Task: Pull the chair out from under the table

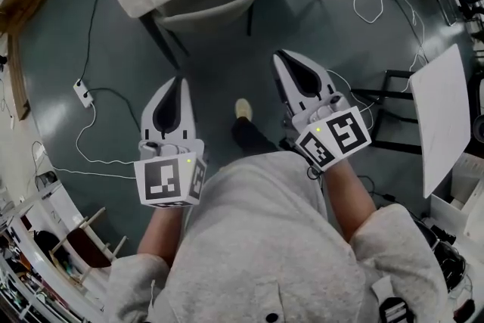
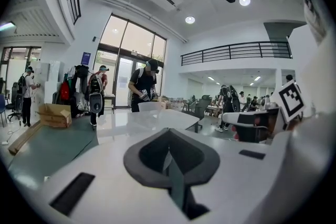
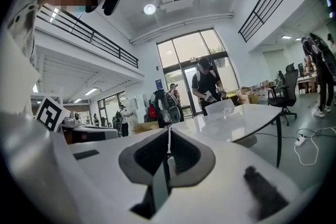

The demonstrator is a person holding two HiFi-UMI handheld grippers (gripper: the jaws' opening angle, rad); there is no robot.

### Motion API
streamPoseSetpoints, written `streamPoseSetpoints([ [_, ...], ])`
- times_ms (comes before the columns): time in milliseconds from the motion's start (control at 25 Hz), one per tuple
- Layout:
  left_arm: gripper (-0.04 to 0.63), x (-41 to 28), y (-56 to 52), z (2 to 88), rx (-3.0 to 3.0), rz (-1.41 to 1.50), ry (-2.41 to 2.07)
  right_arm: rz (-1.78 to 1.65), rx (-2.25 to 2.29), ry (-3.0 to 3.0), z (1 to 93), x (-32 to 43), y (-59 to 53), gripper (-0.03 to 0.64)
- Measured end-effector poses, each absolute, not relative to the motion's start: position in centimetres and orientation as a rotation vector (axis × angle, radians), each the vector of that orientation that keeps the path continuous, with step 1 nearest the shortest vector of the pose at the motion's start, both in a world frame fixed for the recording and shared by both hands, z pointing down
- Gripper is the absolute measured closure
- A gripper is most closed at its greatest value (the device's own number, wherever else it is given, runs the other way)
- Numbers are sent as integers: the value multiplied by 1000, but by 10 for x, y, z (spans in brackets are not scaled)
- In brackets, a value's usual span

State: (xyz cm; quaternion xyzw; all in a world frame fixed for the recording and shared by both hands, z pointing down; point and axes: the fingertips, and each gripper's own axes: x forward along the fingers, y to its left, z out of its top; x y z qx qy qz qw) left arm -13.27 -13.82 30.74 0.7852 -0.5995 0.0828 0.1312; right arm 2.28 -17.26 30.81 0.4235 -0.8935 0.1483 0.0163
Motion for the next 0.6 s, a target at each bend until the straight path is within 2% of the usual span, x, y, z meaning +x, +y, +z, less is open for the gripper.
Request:
streamPoseSetpoints([
  [600,580,-129,-209,313,2241,280,-1784,487,1204,-2825,315,12,-251,586],
])
